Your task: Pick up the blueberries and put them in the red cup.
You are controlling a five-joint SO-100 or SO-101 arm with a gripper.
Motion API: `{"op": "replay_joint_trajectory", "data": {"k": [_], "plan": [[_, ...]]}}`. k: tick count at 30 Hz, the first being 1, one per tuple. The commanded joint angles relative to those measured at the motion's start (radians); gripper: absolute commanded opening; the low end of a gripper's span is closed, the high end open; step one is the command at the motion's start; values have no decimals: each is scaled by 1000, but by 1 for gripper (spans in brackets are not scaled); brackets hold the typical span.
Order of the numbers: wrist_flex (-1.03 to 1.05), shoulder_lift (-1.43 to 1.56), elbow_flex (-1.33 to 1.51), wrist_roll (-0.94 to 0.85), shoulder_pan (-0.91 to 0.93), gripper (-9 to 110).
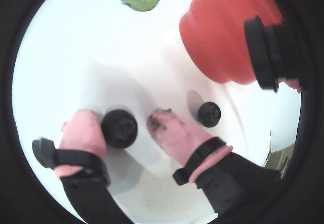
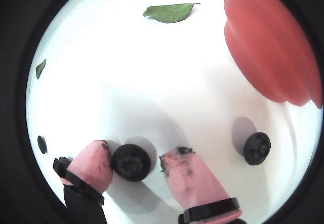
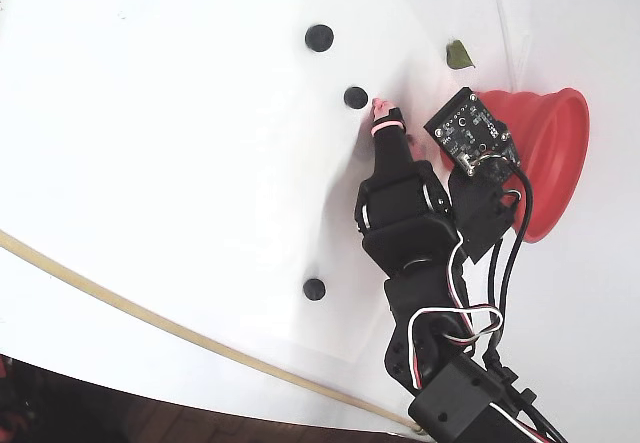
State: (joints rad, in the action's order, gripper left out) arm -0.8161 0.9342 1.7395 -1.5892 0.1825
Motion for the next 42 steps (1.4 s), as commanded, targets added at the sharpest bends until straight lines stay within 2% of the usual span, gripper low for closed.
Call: {"op": "replay_joint_trajectory", "data": {"k": [1, 18, 42], "plan": [[0, 18, -55, -2, -8, 18], [0, 14, -52, -14, -12, 11], [-17, 143, 51, -15, -25, 11]]}}
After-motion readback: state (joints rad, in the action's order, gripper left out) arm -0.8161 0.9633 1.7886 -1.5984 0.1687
